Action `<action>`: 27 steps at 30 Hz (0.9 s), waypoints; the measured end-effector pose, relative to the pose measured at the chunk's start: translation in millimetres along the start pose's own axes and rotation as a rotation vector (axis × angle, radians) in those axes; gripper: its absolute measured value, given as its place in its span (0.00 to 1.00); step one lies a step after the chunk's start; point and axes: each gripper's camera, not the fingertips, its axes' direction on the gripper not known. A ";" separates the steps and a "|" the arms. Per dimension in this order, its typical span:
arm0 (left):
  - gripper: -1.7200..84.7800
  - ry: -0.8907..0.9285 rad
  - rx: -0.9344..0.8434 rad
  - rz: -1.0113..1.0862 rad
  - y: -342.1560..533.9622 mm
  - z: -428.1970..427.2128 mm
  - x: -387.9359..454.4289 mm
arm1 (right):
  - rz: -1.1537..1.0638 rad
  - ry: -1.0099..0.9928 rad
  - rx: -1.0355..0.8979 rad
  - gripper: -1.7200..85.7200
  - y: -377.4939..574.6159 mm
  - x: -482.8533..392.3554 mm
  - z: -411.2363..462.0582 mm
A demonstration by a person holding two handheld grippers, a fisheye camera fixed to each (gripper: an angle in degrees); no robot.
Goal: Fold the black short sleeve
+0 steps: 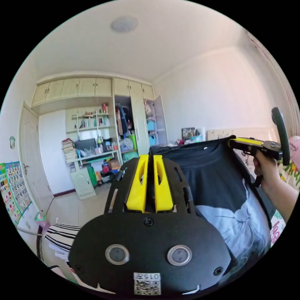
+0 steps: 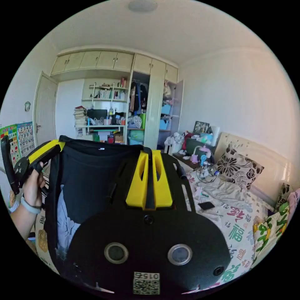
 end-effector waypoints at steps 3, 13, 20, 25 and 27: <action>0.10 0.056 -0.369 0.002 43.5 135.8 -12.3 | 0.161 -0.145 -0.424 0.09 7.5 52.8 117.3; 0.14 0.352 -0.794 -0.291 279.1 81.2 -137.2 | 0.437 -0.605 -0.757 0.13 224.1 179.5 92.7; 0.15 0.606 -0.959 -0.657 356.5 56.7 -185.8 | 0.448 -0.538 -1.008 0.16 293.9 166.2 71.5; 0.06 0.461 -1.026 -0.585 355.2 85.1 -179.0 | 0.319 -0.538 -1.153 0.07 277.0 135.2 113.9; 0.04 0.497 -1.042 -0.589 352.8 91.6 -185.3 | 0.255 -0.463 -1.171 0.03 269.0 131.8 120.1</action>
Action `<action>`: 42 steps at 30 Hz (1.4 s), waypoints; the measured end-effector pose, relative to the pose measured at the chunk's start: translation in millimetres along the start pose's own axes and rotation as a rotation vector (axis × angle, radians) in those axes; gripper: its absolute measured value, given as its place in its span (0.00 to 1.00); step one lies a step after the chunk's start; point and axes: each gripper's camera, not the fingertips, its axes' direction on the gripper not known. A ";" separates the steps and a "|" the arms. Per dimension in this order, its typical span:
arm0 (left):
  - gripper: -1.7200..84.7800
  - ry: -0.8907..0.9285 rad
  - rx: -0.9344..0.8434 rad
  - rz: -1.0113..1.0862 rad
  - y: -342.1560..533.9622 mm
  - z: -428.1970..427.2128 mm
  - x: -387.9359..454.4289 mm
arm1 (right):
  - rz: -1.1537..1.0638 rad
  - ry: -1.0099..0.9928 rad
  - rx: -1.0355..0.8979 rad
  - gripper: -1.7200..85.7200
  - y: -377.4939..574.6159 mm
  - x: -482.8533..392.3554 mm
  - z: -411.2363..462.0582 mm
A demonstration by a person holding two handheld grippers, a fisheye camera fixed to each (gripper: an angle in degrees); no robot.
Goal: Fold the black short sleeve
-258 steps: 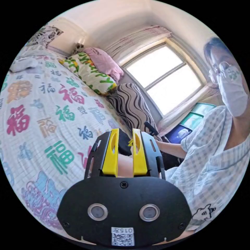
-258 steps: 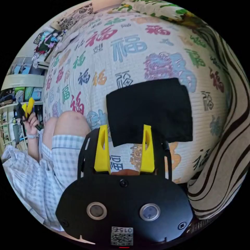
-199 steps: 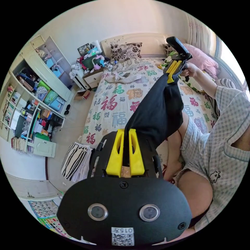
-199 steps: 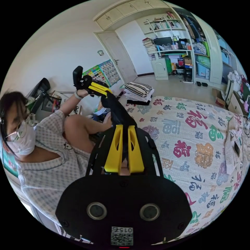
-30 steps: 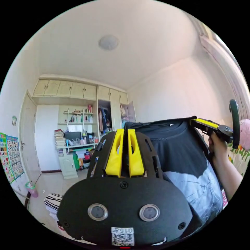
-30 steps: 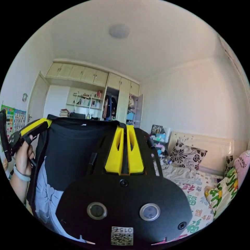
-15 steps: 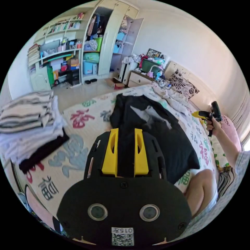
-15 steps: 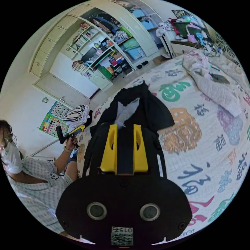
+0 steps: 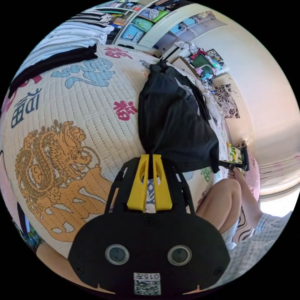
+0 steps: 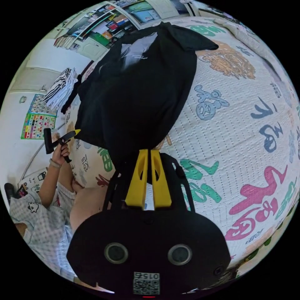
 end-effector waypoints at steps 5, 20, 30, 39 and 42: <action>0.02 0.021 -0.006 0.032 6.5 -35.0 -14.9 | 0.095 0.029 0.048 0.02 16.4 16.4 -35.8; 0.12 -0.149 0.002 0.131 58.2 -86.3 -29.5 | 0.084 0.033 0.095 0.08 64.3 35.3 -59.7; 0.16 -0.269 0.125 0.467 -101.4 -107.4 53.9 | 0.083 -0.006 0.415 0.14 -47.8 78.0 -148.7; 0.08 -0.403 -0.114 0.660 -222.9 52.9 106.3 | -0.061 0.178 0.078 0.11 -222.7 61.8 -99.9; 0.03 -0.346 0.016 0.625 -244.0 27.8 91.0 | -0.075 0.231 0.029 0.04 -245.9 68.4 -105.1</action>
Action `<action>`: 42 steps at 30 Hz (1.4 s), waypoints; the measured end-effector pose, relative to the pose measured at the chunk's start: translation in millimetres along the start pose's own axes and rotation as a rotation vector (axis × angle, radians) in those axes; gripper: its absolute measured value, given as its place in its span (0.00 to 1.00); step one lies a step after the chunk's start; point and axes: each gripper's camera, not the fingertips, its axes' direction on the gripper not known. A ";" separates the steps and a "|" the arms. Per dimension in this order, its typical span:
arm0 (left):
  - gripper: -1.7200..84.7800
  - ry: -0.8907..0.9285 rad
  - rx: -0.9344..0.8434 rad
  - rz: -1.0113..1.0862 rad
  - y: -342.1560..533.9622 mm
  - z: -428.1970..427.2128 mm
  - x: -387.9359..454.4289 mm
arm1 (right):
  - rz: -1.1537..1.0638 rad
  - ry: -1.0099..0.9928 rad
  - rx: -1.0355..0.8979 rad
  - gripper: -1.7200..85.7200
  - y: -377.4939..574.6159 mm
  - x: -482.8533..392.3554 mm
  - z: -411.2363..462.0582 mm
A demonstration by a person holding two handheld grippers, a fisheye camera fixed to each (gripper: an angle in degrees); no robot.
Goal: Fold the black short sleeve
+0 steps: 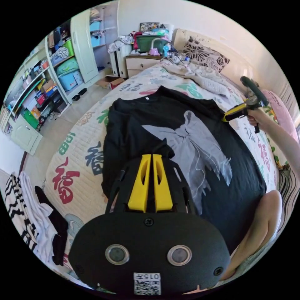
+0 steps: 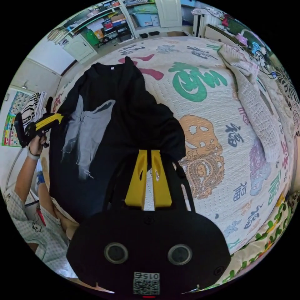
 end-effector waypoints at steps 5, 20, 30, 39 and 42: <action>0.02 -0.096 0.253 -0.541 52.3 -61.3 -127.0 | 0.364 -0.222 0.240 0.02 14.0 94.1 -42.9; 0.07 -0.049 0.051 -0.580 120.5 -40.2 -144.4 | 0.453 -0.254 0.229 0.13 39.7 127.7 -10.3; 0.04 -0.346 -0.038 -0.399 104.8 -54.8 -133.7 | 0.449 0.349 -0.010 0.02 11.6 117.8 -20.3; 0.11 -0.115 0.078 -0.426 217.1 -126.6 -76.0 | 0.239 -0.299 0.180 0.09 129.8 74.2 -3.4; 0.13 0.004 0.005 -0.444 293.7 -152.5 -35.5 | 0.144 -0.328 0.118 0.10 207.7 29.2 16.1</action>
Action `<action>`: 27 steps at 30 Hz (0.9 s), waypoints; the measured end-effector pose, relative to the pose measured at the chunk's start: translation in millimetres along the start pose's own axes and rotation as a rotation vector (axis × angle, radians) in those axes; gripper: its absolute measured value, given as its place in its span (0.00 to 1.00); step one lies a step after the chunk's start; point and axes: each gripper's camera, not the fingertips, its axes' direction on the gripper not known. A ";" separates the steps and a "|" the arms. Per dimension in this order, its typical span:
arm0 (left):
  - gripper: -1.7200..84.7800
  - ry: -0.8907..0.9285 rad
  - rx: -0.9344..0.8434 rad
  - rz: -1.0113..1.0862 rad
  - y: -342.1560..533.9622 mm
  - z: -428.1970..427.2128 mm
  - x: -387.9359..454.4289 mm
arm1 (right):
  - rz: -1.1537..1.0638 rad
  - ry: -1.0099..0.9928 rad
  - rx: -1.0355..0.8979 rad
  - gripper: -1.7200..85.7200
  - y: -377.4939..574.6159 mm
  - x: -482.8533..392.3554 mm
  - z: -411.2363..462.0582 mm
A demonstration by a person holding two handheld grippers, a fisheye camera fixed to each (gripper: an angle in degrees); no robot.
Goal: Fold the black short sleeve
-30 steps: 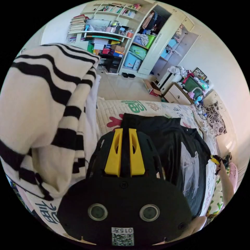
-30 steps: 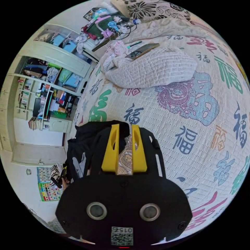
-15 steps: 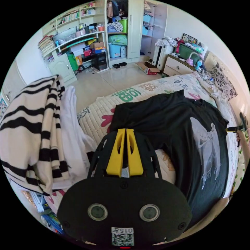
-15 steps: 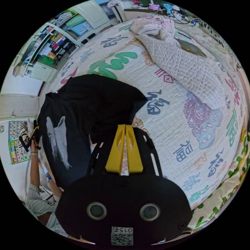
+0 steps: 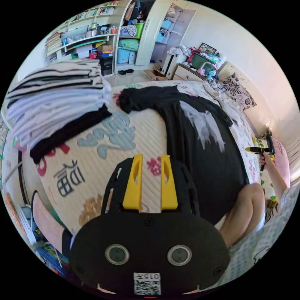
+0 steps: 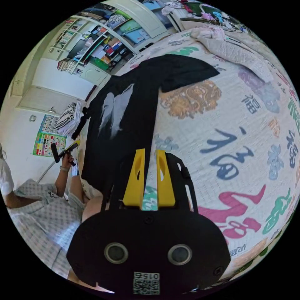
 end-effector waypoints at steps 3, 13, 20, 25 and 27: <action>0.14 0.092 -0.101 -0.053 81.5 -11.5 4.2 | 0.022 0.022 -0.135 0.14 72.8 -11.4 25.2; 0.12 0.231 -0.173 -0.066 160.2 -4.0 11.5 | 0.189 -0.203 -0.177 0.07 123.6 10.6 68.9; 0.03 0.293 -0.164 -0.113 186.0 -6.7 1.9 | 0.229 -0.092 -0.126 0.03 140.7 1.3 54.8; 0.02 0.273 -0.103 -0.104 208.7 -19.5 3.0 | 0.202 0.013 -0.111 0.03 156.6 -4.1 42.5; 0.02 0.270 -0.109 -0.110 215.9 -13.4 4.0 | 0.198 0.033 -0.127 0.03 159.3 -6.0 44.0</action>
